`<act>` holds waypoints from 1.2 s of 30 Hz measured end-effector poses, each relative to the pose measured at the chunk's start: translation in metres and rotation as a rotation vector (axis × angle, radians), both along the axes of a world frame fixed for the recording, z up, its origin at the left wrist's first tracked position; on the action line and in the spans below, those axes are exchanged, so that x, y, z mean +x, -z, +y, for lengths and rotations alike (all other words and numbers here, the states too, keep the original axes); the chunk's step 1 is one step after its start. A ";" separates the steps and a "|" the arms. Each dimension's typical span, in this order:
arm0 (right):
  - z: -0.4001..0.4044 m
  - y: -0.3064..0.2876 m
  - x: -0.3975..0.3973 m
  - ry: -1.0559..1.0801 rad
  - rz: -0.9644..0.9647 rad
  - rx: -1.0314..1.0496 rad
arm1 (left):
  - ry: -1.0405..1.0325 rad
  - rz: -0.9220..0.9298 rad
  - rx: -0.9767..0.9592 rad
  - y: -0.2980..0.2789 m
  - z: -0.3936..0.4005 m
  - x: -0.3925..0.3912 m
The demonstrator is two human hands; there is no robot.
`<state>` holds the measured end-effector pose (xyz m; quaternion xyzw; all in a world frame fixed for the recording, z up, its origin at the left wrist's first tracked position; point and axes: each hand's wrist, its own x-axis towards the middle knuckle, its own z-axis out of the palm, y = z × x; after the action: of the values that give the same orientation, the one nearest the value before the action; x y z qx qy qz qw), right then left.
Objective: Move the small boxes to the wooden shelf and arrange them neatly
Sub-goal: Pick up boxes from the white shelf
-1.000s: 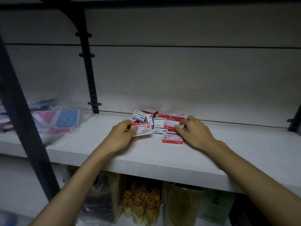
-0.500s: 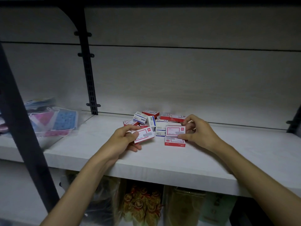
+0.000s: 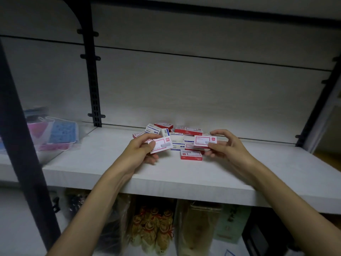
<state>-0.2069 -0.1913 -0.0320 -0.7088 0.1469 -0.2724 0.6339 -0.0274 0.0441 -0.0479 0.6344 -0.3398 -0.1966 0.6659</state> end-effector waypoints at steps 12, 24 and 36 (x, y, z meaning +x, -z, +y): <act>0.030 -0.006 -0.105 0.217 -0.084 0.022 | 0.197 -0.021 -0.057 -0.015 -0.035 -0.067; 0.007 0.000 -0.251 0.329 -0.013 -0.042 | 0.484 -0.196 0.004 -0.005 -0.108 -0.204; -0.080 0.012 -0.455 0.350 -0.061 -0.039 | 0.544 -0.201 -0.023 0.008 -0.207 -0.401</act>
<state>-0.6617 -0.2716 -0.0445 -0.6760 0.2434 -0.4027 0.5671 -0.4287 -0.1627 -0.0562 0.5287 -0.5638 -0.3003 0.5590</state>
